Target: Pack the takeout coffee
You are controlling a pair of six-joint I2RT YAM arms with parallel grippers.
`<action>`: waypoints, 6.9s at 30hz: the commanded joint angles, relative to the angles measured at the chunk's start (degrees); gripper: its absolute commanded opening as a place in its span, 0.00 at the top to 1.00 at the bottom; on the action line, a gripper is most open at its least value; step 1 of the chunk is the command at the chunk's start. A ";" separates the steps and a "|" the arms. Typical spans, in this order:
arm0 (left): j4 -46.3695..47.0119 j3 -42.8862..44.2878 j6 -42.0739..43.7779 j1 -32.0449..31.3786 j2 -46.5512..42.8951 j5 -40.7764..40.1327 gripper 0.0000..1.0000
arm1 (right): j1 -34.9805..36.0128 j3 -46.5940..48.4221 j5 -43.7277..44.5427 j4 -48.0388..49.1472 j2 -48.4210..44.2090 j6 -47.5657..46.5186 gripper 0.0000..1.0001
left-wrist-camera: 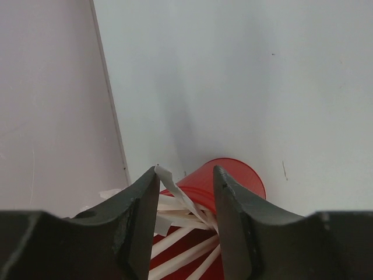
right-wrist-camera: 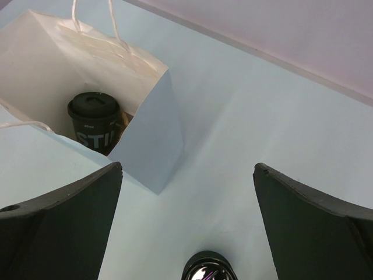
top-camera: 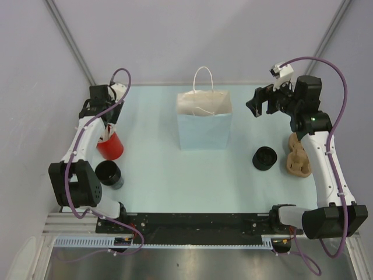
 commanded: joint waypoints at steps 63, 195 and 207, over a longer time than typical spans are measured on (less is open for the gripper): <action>-14.00 22.17 -1.45 -2.75 -10.05 11.49 0.94 | -1.35 -0.14 -2.09 1.77 -0.14 0.30 0.00; 14.03 30.88 8.04 -55.58 20.71 0.07 0.82 | -14.89 -9.28 -2.97 -2.09 1.09 -0.49 0.00; 11.40 33.60 5.32 -55.58 19.74 1.91 0.44 | -14.98 -9.28 -3.23 -2.09 1.18 -0.49 0.00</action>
